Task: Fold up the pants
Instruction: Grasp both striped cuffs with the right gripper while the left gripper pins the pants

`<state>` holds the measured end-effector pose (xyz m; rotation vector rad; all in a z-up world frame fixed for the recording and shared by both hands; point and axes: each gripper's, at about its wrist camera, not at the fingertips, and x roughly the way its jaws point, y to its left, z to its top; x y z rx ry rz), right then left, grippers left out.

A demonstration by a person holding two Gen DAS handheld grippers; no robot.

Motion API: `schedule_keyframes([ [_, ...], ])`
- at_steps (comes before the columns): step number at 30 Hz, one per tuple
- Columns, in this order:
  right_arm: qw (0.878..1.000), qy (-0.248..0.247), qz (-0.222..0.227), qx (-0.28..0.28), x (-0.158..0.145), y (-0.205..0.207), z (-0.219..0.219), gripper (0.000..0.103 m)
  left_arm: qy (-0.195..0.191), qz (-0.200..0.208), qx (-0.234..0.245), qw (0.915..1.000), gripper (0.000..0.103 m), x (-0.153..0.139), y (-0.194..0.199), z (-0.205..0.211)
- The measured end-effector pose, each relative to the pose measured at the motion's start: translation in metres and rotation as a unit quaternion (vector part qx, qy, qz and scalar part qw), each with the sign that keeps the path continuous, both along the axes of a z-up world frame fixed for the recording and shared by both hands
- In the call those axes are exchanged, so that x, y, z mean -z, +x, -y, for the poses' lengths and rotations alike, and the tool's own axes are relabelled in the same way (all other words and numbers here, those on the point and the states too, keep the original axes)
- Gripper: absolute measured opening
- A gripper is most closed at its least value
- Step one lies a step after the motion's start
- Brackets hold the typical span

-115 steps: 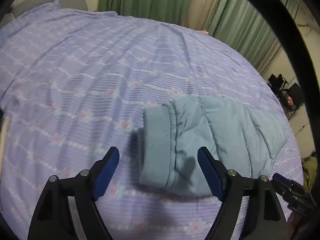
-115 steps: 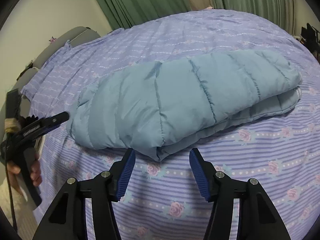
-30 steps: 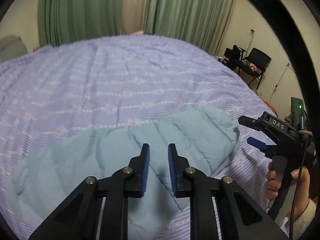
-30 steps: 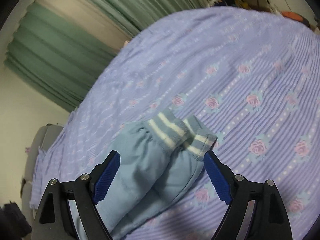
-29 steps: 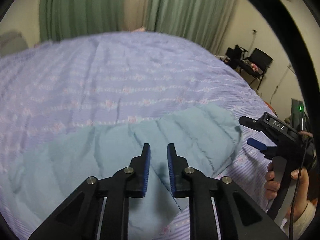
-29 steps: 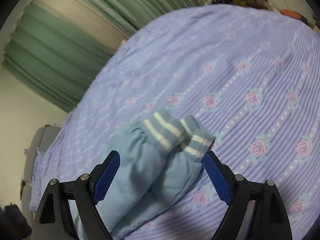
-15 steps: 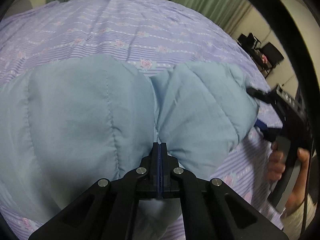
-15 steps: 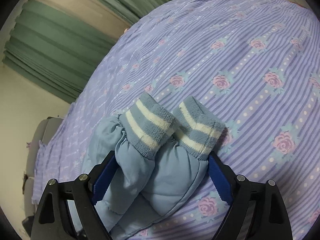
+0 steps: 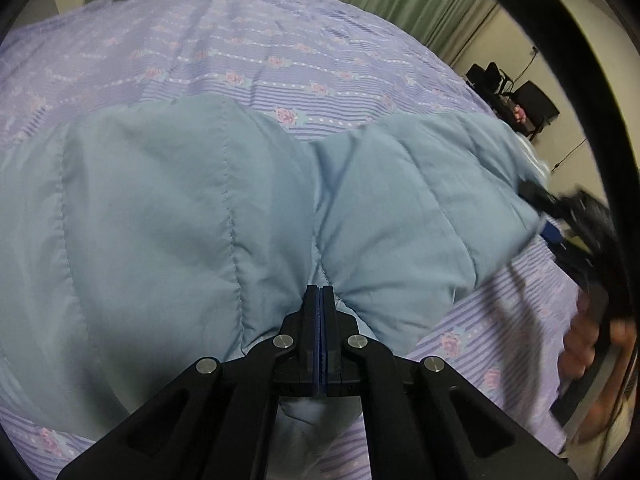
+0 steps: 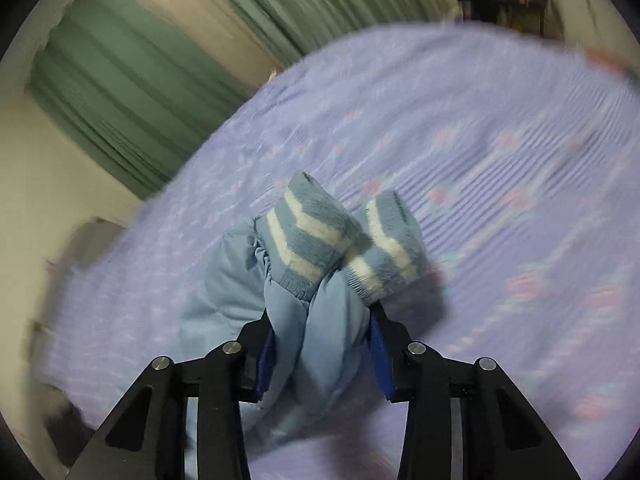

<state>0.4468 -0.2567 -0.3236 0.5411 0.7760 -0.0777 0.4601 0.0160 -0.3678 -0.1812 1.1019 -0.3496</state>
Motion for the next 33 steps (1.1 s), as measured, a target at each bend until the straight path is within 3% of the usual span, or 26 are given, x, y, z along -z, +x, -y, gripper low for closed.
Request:
schedule_keyframes([
  [2, 0.999, -0.051, 0.008, 0.018, -0.009, -0.014, -0.006, 0.066, 0.003, 0.0, 0.003, 1.0, 0.004, 0.0, 0.0, 0.0],
  [4, 0.997, -0.07, 0.001, 0.03, -0.012, -0.019, -0.004, 0.07, 0.003, 0.002, 0.002, 1.0, 0.004, 0.0, -0.001, 0.0],
  [7, 0.998, -0.024, 0.003, 0.056, -0.013, -0.028, 0.009, 0.079, 0.002, 0.004, -0.001, 1.0, 0.004, 0.001, -0.001, 0.0],
  [8, 0.998, -0.007, 0.012, 0.06, -0.013, -0.029, 0.011, 0.087, 0.004, 0.005, -0.001, 1.0, 0.004, 0.001, 0.0, 0.001],
  [10, 0.998, 0.003, 0.011, 0.065, -0.01, -0.022, 0.013, 0.087, 0.005, 0.006, -0.002, 1.0, 0.004, 0.001, 0.0, 0.001],
  [15, 0.999, -0.021, 0.0, 0.045, -0.01, 0.004, -0.002, 0.06, 0.004, 0.002, 0.0, 1.0, 0.004, 0.001, 0.001, -0.002],
  [16, 0.999, -0.018, -0.006, 0.037, -0.005, 0.006, -0.003, 0.058, 0.005, 0.002, -0.001, 1.0, 0.004, 0.001, 0.001, -0.002],
  [21, 0.998, 0.016, -0.055, 0.016, 0.017, 0.021, 0.004, 0.025, 0.009, 0.001, -0.004, 1.0, 0.004, -0.002, 0.001, 0.0],
  [26, 0.998, -0.048, -0.024, 0.013, -0.007, -0.005, -0.007, 0.021, 0.008, 0.002, 0.001, 1.0, 0.004, -0.003, 0.002, 0.002],
  [28, 0.997, -0.052, -0.06, 0.017, 0.004, 0.0, -0.005, 0.021, 0.008, 0.001, 0.002, 1.0, 0.004, -0.002, 0.003, 0.001],
  [29, 0.997, -0.038, -0.071, 0.022, 0.011, 0.001, -0.001, 0.021, 0.008, 0.001, 0.001, 1.0, 0.004, -0.003, 0.003, 0.001],
  [31, 0.996, -0.021, -0.077, 0.031, 0.019, 0.001, 0.007, 0.031, 0.011, 0.002, 0.001, 0.9999, 0.004, -0.003, 0.003, 0.002],
  [33, 0.996, -0.005, -0.079, 0.045, 0.026, -0.004, 0.015, 0.061, 0.014, 0.004, 0.002, 0.9999, 0.004, -0.002, 0.003, 0.002],
])
